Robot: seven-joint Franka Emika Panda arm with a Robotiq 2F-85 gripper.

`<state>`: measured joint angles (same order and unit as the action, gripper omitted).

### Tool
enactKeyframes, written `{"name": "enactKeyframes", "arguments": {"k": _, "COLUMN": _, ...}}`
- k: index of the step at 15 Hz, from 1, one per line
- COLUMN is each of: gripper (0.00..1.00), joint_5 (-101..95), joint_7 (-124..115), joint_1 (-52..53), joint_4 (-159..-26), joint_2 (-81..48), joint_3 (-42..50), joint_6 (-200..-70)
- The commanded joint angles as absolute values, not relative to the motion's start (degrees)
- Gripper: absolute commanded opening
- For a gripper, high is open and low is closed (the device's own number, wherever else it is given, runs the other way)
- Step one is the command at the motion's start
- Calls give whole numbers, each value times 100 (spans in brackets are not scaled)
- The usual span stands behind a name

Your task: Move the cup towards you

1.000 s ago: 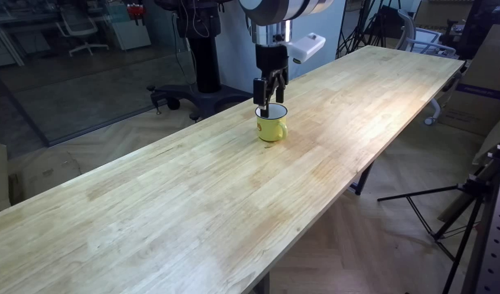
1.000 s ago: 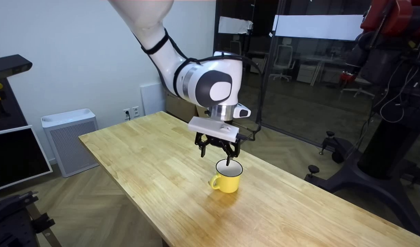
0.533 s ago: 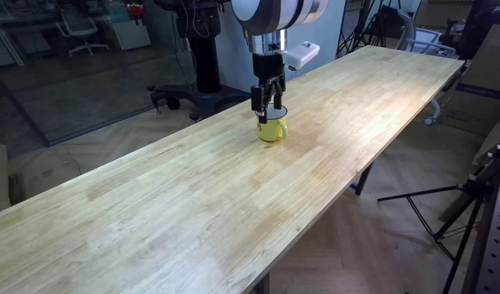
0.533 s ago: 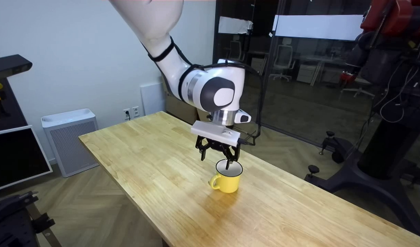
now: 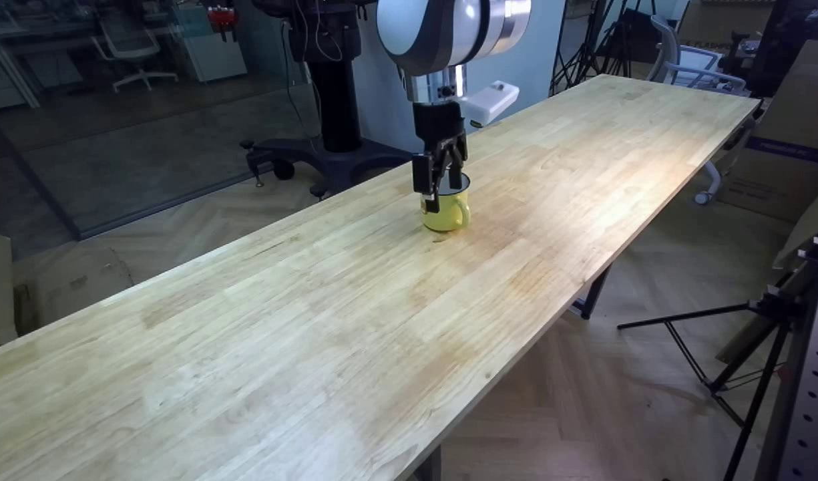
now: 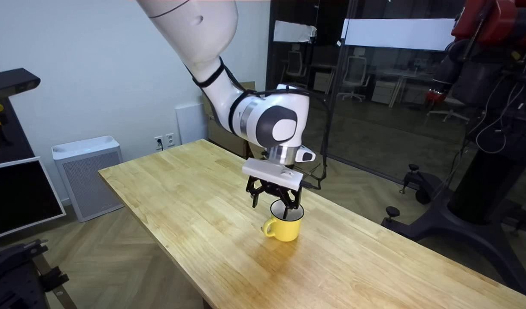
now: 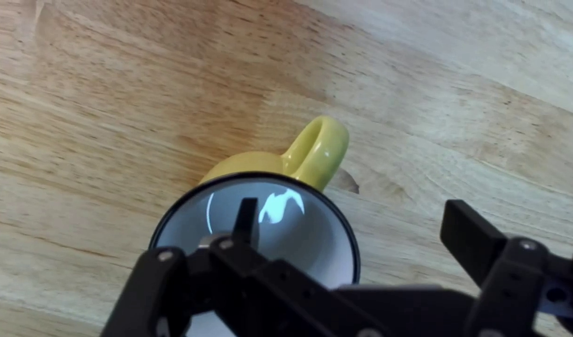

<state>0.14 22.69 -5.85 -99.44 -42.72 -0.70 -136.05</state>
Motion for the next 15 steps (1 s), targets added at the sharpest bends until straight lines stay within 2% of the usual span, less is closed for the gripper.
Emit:
{"name": "enactKeyframes", "arguments": {"k": 1, "gripper": 100, "joint_5": -139, "joint_7": 2238, "joint_1": -672, "joint_4": -9600, "joint_2": -4492, "joint_3": -120, "joint_6": -13356}}
{"name": "enactKeyframes", "arguments": {"k": 3, "gripper": 100, "joint_5": -175, "joint_7": 2223, "joint_1": -668, "joint_4": -9538, "joint_2": -4557, "joint_3": -98, "joint_6": -13315}}
{"name": "enactKeyframes", "arguments": {"k": 4, "gripper": 75, "joint_5": -198, "joint_7": 2202, "joint_1": -662, "joint_4": -9519, "joint_2": -4580, "joint_3": -83, "joint_6": -13330}}
{"name": "enactKeyframes", "arguments": {"k": 5, "gripper": 74, "joint_5": -256, "joint_7": 2180, "joint_1": -642, "joint_4": -9495, "joint_2": -4603, "joint_3": -53, "joint_6": -13353}}
{"name": "enactKeyframes", "arguments": {"k": 6, "gripper": 68, "joint_5": -312, "joint_7": 2167, "joint_1": -631, "joint_4": -9465, "joint_2": -4629, "joint_3": -31, "joint_6": -13364}}
{"name": "enactKeyframes", "arguments": {"k": 9, "gripper": 45, "joint_5": -518, "joint_7": 2091, "joint_1": -569, "joint_4": -9412, "joint_2": -4679, "joint_3": 70, "joint_6": -13464}}
{"name": "enactKeyframes", "arguments": {"k": 15, "gripper": 5, "joint_5": -764, "joint_7": 2105, "joint_1": -548, "joint_4": -9317, "joint_2": -4730, "joint_3": 92, "joint_6": -13455}}
